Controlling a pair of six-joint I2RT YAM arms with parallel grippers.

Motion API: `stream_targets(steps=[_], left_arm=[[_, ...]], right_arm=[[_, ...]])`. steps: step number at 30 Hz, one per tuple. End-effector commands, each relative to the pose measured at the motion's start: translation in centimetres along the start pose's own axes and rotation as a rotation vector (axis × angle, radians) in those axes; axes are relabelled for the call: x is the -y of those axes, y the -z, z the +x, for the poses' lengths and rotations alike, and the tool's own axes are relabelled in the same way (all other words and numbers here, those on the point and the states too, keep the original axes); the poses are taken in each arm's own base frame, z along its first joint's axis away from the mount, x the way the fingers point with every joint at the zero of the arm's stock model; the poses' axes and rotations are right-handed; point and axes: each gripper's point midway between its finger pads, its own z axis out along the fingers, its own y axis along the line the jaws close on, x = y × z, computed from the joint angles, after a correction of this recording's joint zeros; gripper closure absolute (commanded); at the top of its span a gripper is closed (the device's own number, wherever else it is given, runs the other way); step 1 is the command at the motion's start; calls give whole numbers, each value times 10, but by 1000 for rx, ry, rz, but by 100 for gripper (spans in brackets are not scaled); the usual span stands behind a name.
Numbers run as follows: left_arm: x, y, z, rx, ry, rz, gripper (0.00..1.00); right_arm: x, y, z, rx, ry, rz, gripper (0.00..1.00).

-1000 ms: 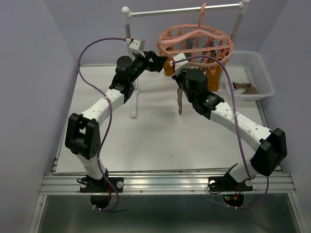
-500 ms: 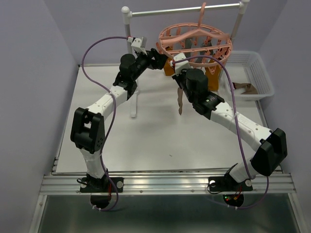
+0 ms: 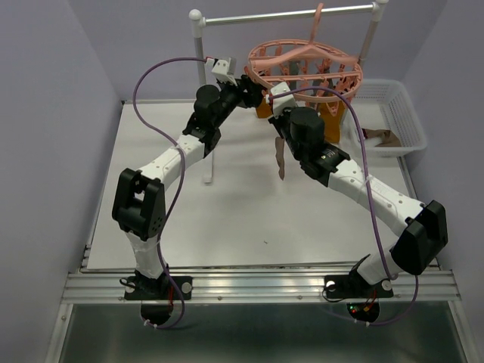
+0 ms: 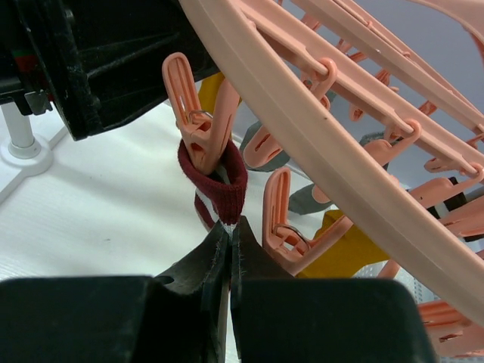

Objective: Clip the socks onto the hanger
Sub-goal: Clamp the sock onto the hanger.

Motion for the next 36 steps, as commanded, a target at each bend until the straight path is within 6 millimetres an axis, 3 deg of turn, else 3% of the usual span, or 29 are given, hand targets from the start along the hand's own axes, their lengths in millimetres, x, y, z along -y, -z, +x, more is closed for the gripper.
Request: stream_targets(steps=[1, 12, 22, 32, 36], left_arm=[[16, -4, -58, 144, -35, 10, 26], [17, -6, -64, 173, -44, -54, 28], [21, -8, -62, 170, -55, -38, 49], [27, -11, -57, 158, -51, -11, 59], [27, -10, -58, 163, -55, -23, 71]], right_arm=[[21, 11, -27, 79, -43, 55, 99], [23, 11, -26, 76, -44, 62, 99], [23, 11, -23, 69, -39, 69, 99], [24, 12, -21, 66, -39, 76, 99], [24, 11, -20, 65, -39, 78, 99]])
